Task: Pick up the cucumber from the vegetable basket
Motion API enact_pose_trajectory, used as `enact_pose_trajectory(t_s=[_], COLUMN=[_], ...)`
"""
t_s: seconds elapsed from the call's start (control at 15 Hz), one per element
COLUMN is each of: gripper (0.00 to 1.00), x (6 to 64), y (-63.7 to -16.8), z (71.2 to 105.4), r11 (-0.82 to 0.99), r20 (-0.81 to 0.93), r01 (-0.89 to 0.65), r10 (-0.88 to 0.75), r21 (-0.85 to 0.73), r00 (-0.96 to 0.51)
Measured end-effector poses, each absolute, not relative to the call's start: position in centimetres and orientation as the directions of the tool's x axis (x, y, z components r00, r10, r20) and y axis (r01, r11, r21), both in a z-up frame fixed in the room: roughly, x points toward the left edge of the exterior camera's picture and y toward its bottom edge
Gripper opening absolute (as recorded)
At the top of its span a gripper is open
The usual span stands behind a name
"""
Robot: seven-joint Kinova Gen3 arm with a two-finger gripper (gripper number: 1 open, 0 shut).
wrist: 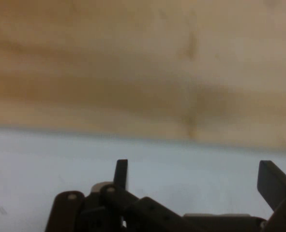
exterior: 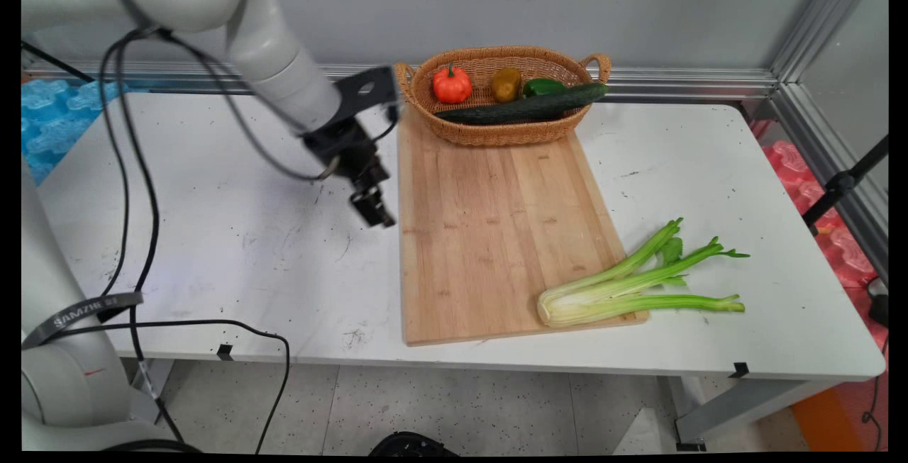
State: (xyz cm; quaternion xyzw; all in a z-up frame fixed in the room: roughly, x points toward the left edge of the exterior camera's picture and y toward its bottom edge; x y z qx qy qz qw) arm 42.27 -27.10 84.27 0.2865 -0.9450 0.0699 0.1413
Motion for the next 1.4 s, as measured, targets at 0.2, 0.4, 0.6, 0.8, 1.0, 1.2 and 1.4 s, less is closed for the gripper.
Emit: enact_pose_trajectory(t_s=[0.2, 0.4, 0.6, 0.8, 1.0, 1.2, 1.4], gripper=[1.00, 1.00, 1.00, 1.00, 1.00, 1.00, 1.00], x=[40.8, 39.9, 38.8, 38.2, 38.1, 38.1, 38.1], y=[-31.4, -34.5, -38.6, -42.2, -44.7, -47.6, -49.3], z=[85.4, 86.5, 87.8, 88.5, 88.5, 87.9, 87.2], r11=[0.822, 0.817, 0.810, 0.806, 0.810, 0.824, 0.840], r20=[0.374, 0.423, 0.484, 0.531, 0.555, 0.573, 0.578], r01=[-0.566, -0.572, -0.580, -0.585, -0.578, -0.555, -0.529], r10=[-0.505, -0.493, -0.475, -0.457, -0.436, -0.402, -0.375], r21=[-0.067, -0.076, -0.087, -0.093, -0.101, -0.113, -0.120], r00=[-0.778, -0.760, -0.735, -0.714, -0.708, -0.714, -0.725])
